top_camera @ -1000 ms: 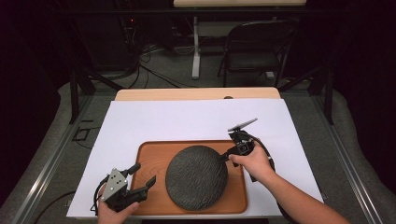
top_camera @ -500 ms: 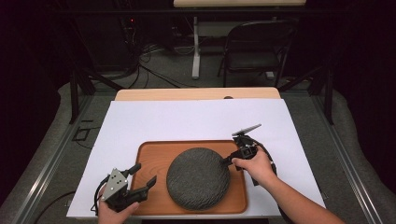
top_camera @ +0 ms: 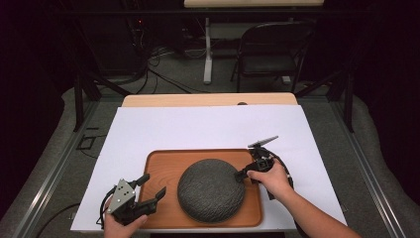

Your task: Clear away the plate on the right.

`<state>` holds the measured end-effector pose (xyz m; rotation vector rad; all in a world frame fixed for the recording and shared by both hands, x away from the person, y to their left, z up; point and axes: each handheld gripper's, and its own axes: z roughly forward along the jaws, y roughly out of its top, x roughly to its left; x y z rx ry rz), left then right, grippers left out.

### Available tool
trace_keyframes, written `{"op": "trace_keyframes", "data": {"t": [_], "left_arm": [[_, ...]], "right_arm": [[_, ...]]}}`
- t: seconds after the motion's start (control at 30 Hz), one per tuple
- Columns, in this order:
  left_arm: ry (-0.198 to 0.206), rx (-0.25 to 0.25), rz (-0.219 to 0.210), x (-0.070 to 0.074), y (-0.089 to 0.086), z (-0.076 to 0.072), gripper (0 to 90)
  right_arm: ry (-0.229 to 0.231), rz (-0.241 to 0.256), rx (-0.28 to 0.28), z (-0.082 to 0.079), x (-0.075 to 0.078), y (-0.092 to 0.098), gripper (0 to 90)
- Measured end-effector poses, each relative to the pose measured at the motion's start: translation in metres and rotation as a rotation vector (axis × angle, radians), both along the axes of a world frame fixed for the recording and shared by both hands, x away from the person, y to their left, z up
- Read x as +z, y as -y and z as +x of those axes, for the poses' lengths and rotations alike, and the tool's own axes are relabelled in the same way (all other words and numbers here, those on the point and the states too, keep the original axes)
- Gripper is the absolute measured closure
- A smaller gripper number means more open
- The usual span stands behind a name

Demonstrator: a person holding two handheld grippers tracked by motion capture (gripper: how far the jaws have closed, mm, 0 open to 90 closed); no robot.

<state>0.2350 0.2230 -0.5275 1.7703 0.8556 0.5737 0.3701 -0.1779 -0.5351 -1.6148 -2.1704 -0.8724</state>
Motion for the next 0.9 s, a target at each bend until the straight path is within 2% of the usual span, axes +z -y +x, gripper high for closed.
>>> {"op": "trace_keyframes", "data": {"t": [0.37, 0.4, 0.43, 0.5, 0.53, 0.57, 0.6, 0.7, 0.77, 0.83, 0.87, 0.9], "left_arm": [[0.002, -0.002, 0.002, 0.0, 0.0, 0.0, 27.8], [0.002, -0.002, 0.003, 0.0, 0.0, 0.0, 27.7], [0.001, -0.001, 0.001, 0.0, -0.001, 0.0, 27.7], [0.001, 0.0, 0.0, 0.0, -0.001, 0.0, 27.8], [0.001, 0.0, 0.0, 0.0, -0.001, 0.0, 27.8], [0.0, -0.001, -0.002, 0.0, 0.0, 0.0, 27.7], [0.0, 0.0, -0.002, 0.0, 0.0, 0.0, 27.7], [-0.001, 0.0, -0.002, 0.0, 0.0, 0.0, 27.7], [-0.002, -0.001, -0.003, 0.0, 0.0, 0.0, 27.8], [-0.003, -0.001, -0.002, 0.0, 0.0, 0.0, 27.8], [-0.003, -0.001, -0.001, 0.0, 0.0, 0.0, 27.8], [-0.003, -0.001, -0.001, 0.0, 0.0, 0.0, 27.8]], "right_arm": [[0.038, -0.017, 0.012, -0.003, 0.001, -0.001, 76.4], [0.065, -0.027, 0.033, -0.003, 0.0, -0.001, 75.6], [0.065, -0.027, 0.033, -0.003, 0.0, -0.001, 75.6], [0.113, -0.054, 0.048, -0.006, 0.006, -0.005, 69.7], [0.113, -0.054, 0.048, -0.006, 0.006, -0.005, 69.7], [0.147, -0.074, 0.061, -0.008, 0.009, -0.008, 64.6], [0.162, -0.082, 0.064, -0.009, 0.01, -0.009, 62.1], [0.188, -0.085, 0.071, -0.011, 0.014, -0.011, 57.5], [0.229, -0.091, 0.082, -0.014, 0.019, -0.013, 54.0], [0.235, -0.093, 0.082, -0.015, 0.021, -0.013, 52.4], [0.26, -0.105, 0.088, -0.018, 0.024, -0.015, 48.7], [0.26, -0.105, 0.088, -0.018, 0.024, -0.015, 48.7]]}}
